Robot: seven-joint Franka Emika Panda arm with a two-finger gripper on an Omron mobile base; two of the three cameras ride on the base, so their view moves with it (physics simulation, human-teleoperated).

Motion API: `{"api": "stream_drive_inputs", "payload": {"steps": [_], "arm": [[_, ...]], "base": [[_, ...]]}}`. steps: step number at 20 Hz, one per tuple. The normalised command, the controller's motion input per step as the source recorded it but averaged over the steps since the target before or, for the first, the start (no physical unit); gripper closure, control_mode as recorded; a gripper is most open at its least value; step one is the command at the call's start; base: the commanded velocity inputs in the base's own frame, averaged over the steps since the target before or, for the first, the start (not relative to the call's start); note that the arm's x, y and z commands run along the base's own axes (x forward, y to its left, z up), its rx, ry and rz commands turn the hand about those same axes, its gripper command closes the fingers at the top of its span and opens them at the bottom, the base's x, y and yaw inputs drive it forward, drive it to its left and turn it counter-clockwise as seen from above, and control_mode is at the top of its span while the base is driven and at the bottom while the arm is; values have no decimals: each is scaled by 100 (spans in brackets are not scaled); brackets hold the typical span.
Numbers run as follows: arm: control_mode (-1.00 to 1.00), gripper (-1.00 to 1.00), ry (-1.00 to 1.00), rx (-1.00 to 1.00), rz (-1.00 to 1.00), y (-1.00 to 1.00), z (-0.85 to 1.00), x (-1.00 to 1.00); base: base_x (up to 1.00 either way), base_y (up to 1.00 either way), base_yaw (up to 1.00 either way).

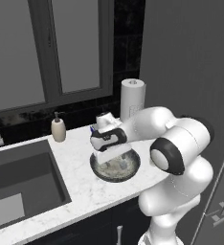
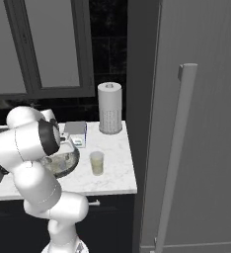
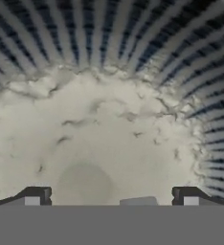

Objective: Grab a lemon wedge from the fridge and one ice cube from the ice bowl, and put them in the glass of lemonade.

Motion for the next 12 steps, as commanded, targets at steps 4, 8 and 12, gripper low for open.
{"api": "stream_drive_inputs", "payload": {"steps": [4,8,12], "arm": [[-100,-100,-11,5,0,-1,0,0],[-100,-100,-8,6,0,-4,0,-18],[-100,-100,-5,5,0,-8,0,-29]], "base": [[0,0,0],[0,0,0],[0,0,0]]}}
